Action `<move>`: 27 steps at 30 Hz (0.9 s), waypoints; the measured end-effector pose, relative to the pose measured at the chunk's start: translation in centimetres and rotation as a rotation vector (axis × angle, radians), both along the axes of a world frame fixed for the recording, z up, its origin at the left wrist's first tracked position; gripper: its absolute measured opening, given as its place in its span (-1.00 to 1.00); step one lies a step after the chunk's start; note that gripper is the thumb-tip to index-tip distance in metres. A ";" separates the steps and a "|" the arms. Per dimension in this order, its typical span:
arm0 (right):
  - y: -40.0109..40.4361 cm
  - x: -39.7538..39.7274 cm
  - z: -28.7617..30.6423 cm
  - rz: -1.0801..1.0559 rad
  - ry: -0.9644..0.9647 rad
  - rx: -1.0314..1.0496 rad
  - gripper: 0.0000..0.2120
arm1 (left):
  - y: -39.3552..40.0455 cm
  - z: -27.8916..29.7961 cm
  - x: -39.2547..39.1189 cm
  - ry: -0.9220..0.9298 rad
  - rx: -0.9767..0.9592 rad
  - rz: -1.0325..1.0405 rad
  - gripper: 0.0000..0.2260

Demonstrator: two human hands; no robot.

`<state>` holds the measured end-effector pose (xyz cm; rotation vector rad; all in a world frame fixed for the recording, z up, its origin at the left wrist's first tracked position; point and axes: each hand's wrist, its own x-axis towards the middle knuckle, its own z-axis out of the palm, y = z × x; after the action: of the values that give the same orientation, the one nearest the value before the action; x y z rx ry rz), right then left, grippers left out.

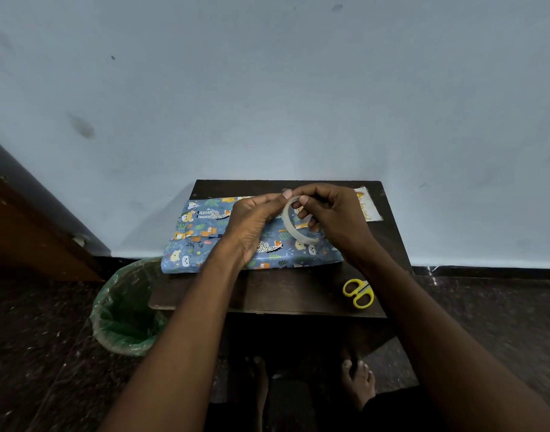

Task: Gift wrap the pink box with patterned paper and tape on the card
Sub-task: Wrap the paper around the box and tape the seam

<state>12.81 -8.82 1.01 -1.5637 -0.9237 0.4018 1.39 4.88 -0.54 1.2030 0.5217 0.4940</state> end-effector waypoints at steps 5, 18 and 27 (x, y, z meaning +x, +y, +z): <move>0.2 -0.1 -0.1 -0.008 -0.033 -0.014 -0.78 | 0.3 -0.1 0.0 -0.004 -0.052 -0.013 -0.64; 0.3 -0.1 -0.3 -0.015 -0.066 -0.045 -0.93 | 0.4 0.3 0.1 0.005 -0.077 0.005 -0.87; 0.5 -0.2 -0.3 -0.020 -0.071 -0.065 -0.94 | 0.2 0.5 0.0 0.012 -0.089 -0.016 -0.90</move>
<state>12.61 -8.34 0.66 -1.6539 -0.9576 0.3671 1.44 5.08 -0.06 1.1253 0.5390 0.4458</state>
